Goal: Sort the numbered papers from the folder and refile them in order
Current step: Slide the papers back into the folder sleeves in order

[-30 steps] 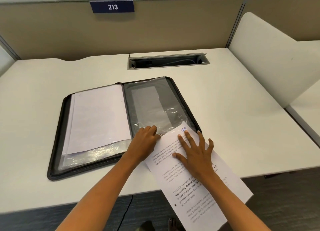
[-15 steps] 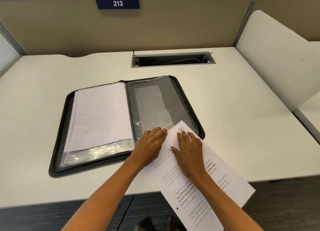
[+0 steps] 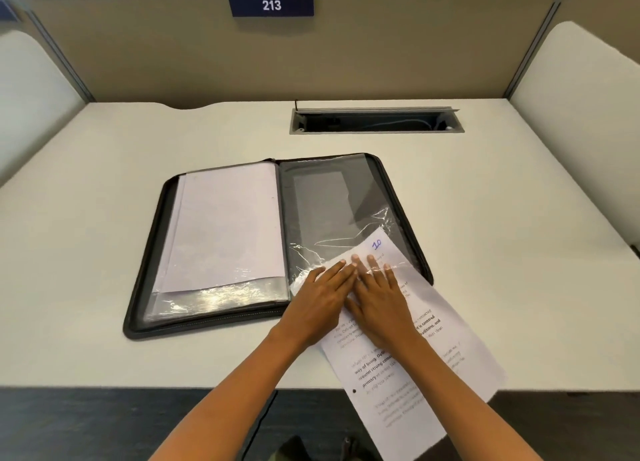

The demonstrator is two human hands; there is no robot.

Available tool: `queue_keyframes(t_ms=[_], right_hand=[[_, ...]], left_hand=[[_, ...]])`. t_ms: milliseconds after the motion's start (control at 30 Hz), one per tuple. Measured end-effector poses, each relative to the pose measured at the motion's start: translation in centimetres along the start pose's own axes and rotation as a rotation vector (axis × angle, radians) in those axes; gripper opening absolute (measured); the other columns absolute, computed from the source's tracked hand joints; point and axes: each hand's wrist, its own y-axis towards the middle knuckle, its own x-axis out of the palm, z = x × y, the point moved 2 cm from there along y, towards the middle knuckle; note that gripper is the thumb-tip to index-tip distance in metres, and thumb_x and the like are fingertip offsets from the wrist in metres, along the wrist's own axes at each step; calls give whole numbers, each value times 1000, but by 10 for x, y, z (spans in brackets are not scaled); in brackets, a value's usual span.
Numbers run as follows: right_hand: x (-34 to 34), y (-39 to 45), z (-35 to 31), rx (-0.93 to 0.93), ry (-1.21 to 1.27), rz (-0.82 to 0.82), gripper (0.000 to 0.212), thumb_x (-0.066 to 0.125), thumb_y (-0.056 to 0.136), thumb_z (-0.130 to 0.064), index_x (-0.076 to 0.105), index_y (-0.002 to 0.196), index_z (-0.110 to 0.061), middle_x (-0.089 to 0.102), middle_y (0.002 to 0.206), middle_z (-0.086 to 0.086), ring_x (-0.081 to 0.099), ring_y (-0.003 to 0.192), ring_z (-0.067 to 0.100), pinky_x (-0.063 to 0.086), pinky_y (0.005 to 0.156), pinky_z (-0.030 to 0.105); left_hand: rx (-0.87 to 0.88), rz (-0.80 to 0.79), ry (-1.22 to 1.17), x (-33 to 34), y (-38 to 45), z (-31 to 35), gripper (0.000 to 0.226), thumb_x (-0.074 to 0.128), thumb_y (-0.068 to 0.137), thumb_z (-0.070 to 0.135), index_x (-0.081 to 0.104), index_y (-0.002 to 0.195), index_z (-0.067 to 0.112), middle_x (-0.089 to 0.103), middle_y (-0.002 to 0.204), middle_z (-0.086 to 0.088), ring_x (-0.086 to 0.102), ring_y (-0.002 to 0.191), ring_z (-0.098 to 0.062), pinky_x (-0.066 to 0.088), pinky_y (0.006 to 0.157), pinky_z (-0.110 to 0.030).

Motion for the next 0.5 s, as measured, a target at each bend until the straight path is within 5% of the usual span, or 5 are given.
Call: queue_keyframes(t_ms=[167, 300, 367, 433, 500], right_hand=[[6, 10, -5, 183, -3, 45, 67, 10, 99, -52, 40, 143, -12, 37, 149, 11, 33, 138, 35, 26, 111, 53], [3, 17, -3, 129, 63, 14, 83, -8, 85, -63, 11, 151, -15, 5, 158, 7, -2, 146, 27, -7, 118, 41], [-5, 11, -2, 113, 165, 96, 89, -12, 89, -64, 30, 147, -12, 23, 155, 10, 15, 145, 29, 5, 117, 42], [-11, -5, 2, 99, 149, 188, 77, 3, 98, -55, 56, 131, -10, 51, 139, 14, 44, 132, 33, 24, 111, 48], [-9, -20, 8, 75, 108, 156, 68, 13, 99, -54, 60, 127, -13, 56, 135, 12, 47, 129, 33, 29, 112, 51]], left_hand=[[-29, -26, -4, 2, -4, 4, 66, 79, 62, 9, 59, 125, 7, 58, 131, -9, 55, 121, -23, 46, 95, -40], [-37, -47, -8, 2, -4, 3, 68, 78, 63, 8, 57, 128, 7, 56, 133, -9, 54, 122, -22, 45, 97, -39], [-46, -63, -18, 2, -4, 0, 68, 78, 64, 9, 56, 128, 7, 55, 134, -9, 53, 123, -22, 45, 97, -39], [-57, -76, -30, 2, -2, -2, 67, 77, 67, 9, 54, 130, 6, 53, 136, -9, 52, 124, -22, 44, 98, -39], [-59, -79, -50, 2, 0, -4, 67, 76, 69, 8, 52, 132, 5, 50, 138, -11, 50, 126, -24, 43, 99, -39]])
